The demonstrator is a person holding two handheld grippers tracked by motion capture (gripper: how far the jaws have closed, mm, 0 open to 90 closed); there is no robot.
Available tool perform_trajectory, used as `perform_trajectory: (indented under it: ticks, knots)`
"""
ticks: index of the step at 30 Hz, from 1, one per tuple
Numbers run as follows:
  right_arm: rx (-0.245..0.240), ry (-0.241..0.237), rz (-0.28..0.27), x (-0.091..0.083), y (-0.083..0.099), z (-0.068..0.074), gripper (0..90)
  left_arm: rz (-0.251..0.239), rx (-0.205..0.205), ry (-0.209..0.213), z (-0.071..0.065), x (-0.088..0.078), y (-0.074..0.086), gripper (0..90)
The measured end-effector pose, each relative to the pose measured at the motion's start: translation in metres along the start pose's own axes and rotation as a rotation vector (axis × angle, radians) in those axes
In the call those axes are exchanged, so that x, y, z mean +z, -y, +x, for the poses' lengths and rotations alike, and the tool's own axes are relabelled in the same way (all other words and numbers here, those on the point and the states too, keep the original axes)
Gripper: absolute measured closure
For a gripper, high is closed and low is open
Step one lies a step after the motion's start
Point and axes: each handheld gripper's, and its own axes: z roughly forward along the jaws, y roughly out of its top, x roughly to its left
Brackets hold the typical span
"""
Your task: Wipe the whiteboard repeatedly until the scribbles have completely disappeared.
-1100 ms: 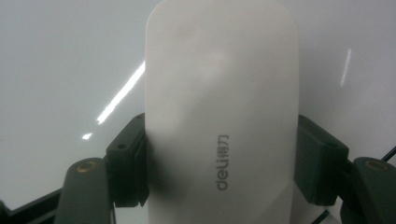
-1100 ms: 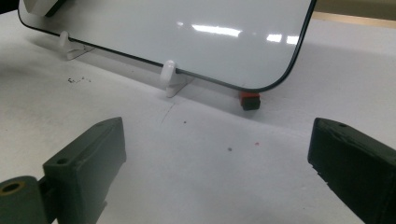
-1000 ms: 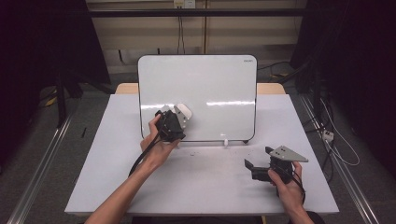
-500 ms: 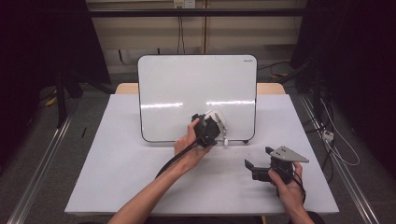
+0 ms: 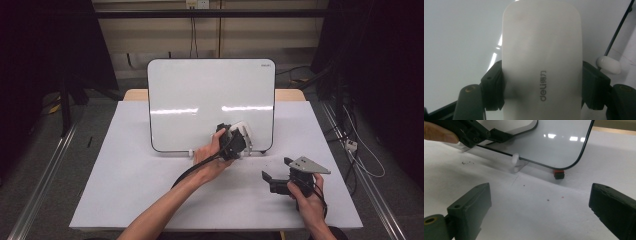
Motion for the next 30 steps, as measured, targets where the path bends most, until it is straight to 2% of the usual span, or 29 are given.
perform_trajectory:
  ticks: [5,8,12,15,21,25,30]
  knots:
    - [0.001,0.001,0.000,0.000,0.000,0.000,4.1,-0.052,-0.143,0.105,0.011,-0.002,0.007,31.2]
    - [0.002,0.000,0.002,0.000,0.000,0.000,4.1,-0.088,-0.191,0.152,0.018,-0.006,0.010,31.2]
    - [0.002,0.003,0.001,0.000,0.000,0.000,4.1,-0.126,-0.209,0.160,0.020,-0.016,0.010,31.2]
    - [0.005,0.003,0.002,0.001,0.000,0.000,4.2,-0.134,-0.224,0.162,0.022,-0.023,0.012,31.1]
    - [0.008,0.006,0.002,0.002,-0.001,0.001,4.1,-0.155,-0.296,0.171,0.030,-0.026,0.022,31.1]
    - [0.009,0.007,0.002,0.002,-0.001,0.001,4.1,-0.168,-0.327,0.175,0.036,-0.031,0.030,31.1]
    - [0.010,0.006,0.003,0.002,-0.001,0.000,4.1,-0.182,-0.334,0.166,0.044,-0.038,0.039,31.1]
